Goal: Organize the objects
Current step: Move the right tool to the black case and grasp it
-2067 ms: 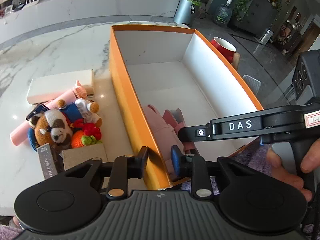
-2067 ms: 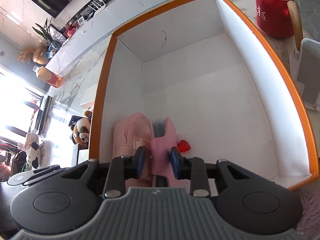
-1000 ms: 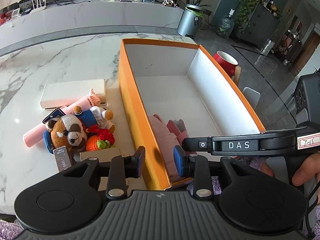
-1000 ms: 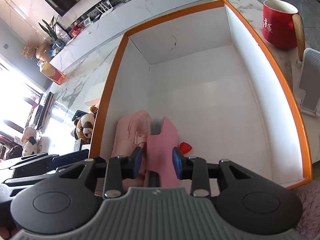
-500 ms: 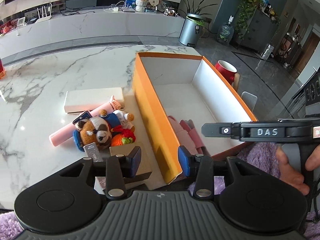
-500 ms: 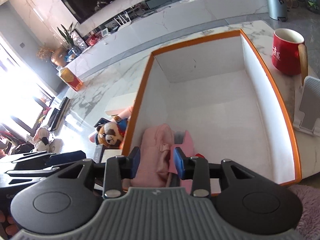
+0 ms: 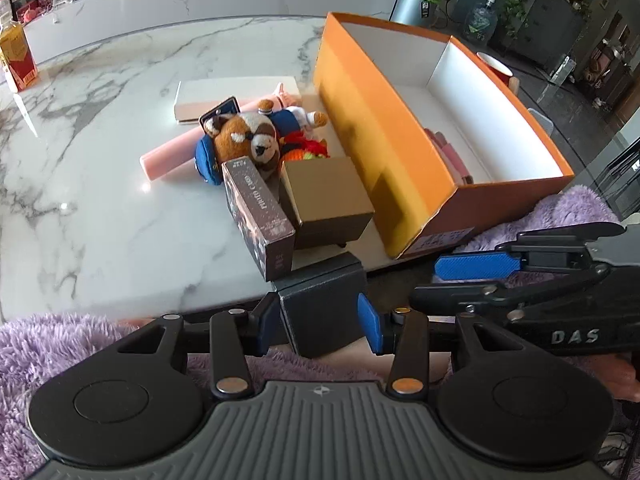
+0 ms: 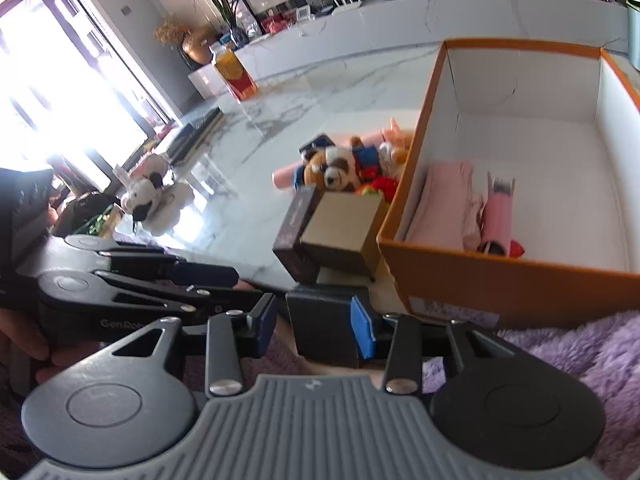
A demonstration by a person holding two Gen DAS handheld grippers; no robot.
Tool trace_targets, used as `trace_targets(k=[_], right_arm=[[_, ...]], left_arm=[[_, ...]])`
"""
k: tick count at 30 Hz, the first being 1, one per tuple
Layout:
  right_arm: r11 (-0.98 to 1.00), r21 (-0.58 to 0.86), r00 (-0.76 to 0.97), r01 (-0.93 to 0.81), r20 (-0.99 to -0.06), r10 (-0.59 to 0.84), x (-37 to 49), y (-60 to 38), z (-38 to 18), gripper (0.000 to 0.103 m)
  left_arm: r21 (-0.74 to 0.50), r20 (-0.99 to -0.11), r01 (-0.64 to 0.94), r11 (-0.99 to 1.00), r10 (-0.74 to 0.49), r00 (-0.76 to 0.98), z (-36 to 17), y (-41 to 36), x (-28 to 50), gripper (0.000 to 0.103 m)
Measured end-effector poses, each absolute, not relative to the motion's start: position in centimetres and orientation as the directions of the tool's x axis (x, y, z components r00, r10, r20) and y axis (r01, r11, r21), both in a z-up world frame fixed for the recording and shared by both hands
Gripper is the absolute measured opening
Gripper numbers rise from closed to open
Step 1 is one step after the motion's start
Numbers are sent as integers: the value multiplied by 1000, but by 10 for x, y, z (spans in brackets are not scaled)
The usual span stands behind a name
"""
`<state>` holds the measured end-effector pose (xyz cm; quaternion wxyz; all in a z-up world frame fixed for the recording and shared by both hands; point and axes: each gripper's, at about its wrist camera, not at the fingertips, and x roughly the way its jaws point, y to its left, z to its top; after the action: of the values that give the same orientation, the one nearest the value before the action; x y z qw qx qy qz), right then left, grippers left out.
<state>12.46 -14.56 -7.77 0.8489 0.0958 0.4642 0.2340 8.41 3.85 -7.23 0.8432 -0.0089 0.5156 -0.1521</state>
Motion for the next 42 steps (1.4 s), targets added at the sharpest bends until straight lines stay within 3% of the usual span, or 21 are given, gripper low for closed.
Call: trace_targets(k=[5,15,25,31,33,36,42], right_arm=[[885,290,409,-364,-804,432,137,-120,-118,48],[872,254,391,-418,-816,425,158,-108,-153,56],[838,341,326,-426,-806,494,165,-109,-170,66],[831,334,349,-445,-790,505,151,-118,-155,49],[824,346,359,-448,-775,520,145,-123,-148,42],[802,364,359,-474,-752,553,138,-126,-137,38],[757,394,328,-521,-726,604,141,-124,-133,37]], left_arm=[[-129,-891,247,960,-221,395,-91,38,87,50],[-92,-919,250,964,-179,351,-113,38,99,24],[-97,-927,242,966,-176,331,-120,41,105,22],[-78,-931,241,968,-157,331,-119,40,102,22],[-70,-931,240,968,-150,333,-118,40,101,16],[-48,-933,240,970,-129,335,-117,40,99,6],[-13,-936,240,971,-97,339,-115,41,94,4]])
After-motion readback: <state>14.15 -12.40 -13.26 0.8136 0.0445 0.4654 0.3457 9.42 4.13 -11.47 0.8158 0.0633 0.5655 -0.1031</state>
